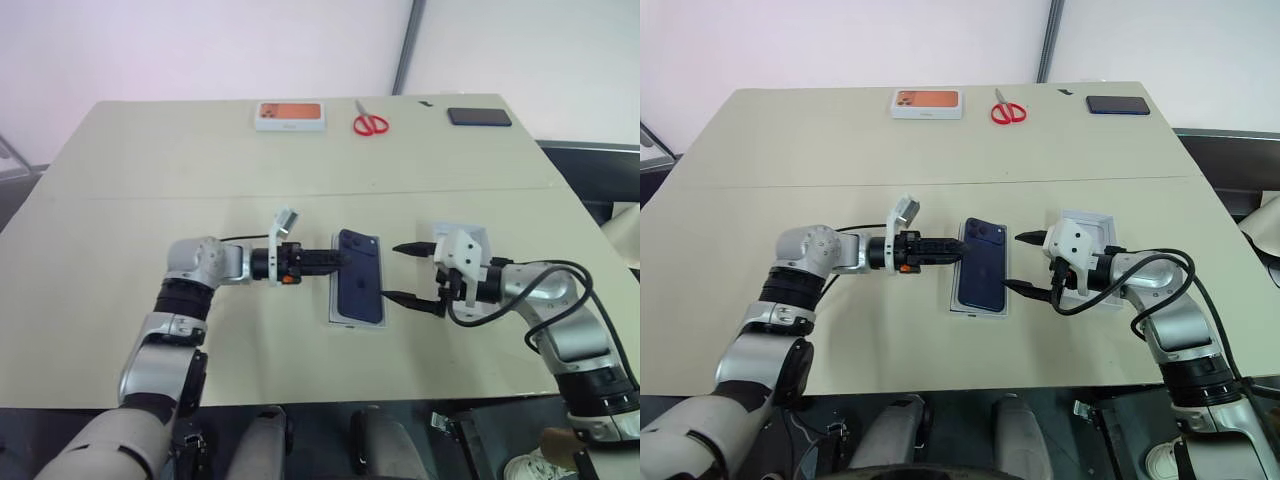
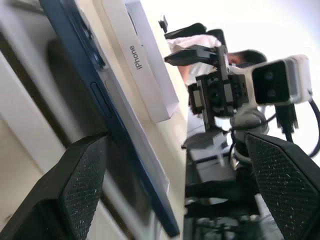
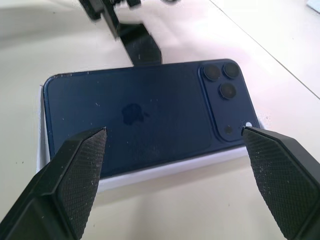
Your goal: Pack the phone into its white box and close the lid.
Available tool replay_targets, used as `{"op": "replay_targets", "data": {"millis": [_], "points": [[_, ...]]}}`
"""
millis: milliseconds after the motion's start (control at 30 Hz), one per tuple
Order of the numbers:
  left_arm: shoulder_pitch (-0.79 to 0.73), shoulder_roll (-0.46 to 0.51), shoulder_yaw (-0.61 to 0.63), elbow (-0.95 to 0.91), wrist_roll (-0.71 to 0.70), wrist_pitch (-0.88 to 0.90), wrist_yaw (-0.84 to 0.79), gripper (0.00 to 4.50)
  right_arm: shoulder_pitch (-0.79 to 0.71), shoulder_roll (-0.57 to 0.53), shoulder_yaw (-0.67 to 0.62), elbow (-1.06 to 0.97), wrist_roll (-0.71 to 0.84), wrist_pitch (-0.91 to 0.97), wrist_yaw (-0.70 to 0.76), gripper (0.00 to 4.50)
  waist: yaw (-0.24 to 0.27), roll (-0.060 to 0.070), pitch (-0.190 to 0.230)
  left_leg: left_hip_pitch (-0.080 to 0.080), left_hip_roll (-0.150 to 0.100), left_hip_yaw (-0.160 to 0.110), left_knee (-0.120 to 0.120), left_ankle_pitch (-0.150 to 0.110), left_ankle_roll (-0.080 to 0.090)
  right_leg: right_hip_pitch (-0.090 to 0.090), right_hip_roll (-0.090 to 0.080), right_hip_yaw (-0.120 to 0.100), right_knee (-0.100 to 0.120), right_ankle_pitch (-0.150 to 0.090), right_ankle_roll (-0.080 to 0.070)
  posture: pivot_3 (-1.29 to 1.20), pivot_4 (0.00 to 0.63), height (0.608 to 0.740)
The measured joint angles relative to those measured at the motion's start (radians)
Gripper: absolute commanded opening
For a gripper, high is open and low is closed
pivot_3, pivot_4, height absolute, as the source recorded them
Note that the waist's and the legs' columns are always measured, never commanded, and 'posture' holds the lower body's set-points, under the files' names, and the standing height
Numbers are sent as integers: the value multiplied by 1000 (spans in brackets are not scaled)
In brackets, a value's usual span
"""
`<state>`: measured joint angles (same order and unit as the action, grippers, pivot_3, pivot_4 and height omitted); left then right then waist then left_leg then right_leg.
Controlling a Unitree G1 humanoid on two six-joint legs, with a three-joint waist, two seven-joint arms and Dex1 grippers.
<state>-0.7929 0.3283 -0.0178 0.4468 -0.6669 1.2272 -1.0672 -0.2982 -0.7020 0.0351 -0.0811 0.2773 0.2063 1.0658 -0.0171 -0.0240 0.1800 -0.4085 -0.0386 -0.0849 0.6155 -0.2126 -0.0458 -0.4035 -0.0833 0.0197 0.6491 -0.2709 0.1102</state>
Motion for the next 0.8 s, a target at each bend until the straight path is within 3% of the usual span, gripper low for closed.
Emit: {"op": "replay_targets", "data": {"millis": [133,267,500,700,800], "points": [[46,55,-10,-80,2,-26,-25,4467,-17,10,14,9,0,0,0,4500,0,0,0,0,0,0,0,0,0,0,0,0,0,0,0,0,150,740],[110,92,-12,-145,39,-180,-46,4467,-37,21,25,23,-1,1,-7,4500,4,0,0,0,1,0,0,0,0,0,0,1,0,0,0,0,150,740],[252,88,24,-194,205,-804,-44,4467,-96,98,42,37,-8,40,-72,4500,6,0,0,0,2,0,0,0,0,-1,-3,1,-1,0,-1,0,150,740],[370,122,44,-180,294,-1182,-86,4467,-96,122,73,37,-21,50,-87,4500,5,0,0,0,1,0,0,0,0,-1,-4,1,-1,0,0,0,150,740],[413,119,39,-149,326,-1288,-91,4467,-93,111,74,42,-34,46,-86,4500,8,1,0,0,1,0,0,0,0,-1,-4,1,-1,0,0,0,150,740]]}}
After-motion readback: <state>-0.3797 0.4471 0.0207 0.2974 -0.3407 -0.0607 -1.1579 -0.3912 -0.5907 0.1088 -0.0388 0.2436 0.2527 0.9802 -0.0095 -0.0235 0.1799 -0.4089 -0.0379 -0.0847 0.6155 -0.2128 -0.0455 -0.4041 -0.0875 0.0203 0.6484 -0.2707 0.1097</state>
